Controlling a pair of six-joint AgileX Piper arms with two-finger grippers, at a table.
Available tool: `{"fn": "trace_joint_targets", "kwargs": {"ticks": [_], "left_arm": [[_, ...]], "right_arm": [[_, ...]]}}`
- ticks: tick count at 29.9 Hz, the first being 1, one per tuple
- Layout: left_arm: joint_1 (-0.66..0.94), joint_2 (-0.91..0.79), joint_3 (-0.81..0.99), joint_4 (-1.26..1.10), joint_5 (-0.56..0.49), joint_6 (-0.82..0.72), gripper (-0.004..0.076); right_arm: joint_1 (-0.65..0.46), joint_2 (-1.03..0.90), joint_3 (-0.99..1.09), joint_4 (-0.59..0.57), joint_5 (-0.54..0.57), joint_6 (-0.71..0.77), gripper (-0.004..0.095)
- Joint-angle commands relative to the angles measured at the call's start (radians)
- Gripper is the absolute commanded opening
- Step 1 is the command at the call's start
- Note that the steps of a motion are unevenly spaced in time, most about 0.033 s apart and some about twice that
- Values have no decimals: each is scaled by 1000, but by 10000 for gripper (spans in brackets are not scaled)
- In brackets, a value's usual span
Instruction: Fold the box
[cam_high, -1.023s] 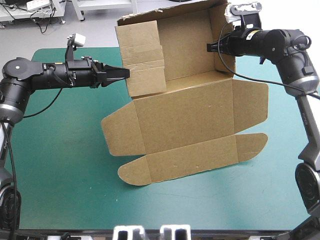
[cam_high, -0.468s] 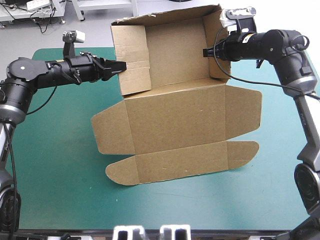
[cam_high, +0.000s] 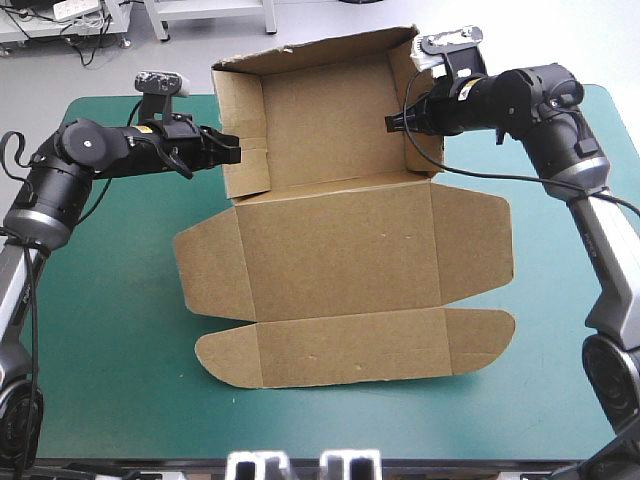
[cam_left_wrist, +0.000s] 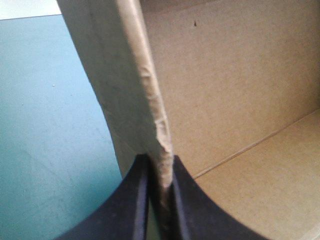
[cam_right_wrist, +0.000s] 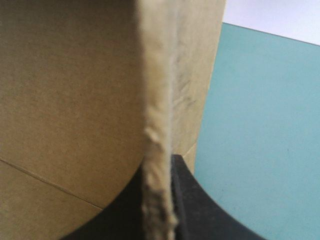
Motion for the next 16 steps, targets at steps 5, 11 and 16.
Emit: {"fn": "trace_joint_targets", "kwargs": {"ticks": [5,11,16], "left_arm": [[-22,-49,-36,-82,36,-41,-10],[-63,-36,-36,229,83,-179,-10],[-103,-18,-36,356,88,-269,-10]], "right_arm": [[29,-45,-24,7,172,58,-23],[29,-11,-10,-17,277,92,-23],[29,45,52,3,258,142,-23]]}}
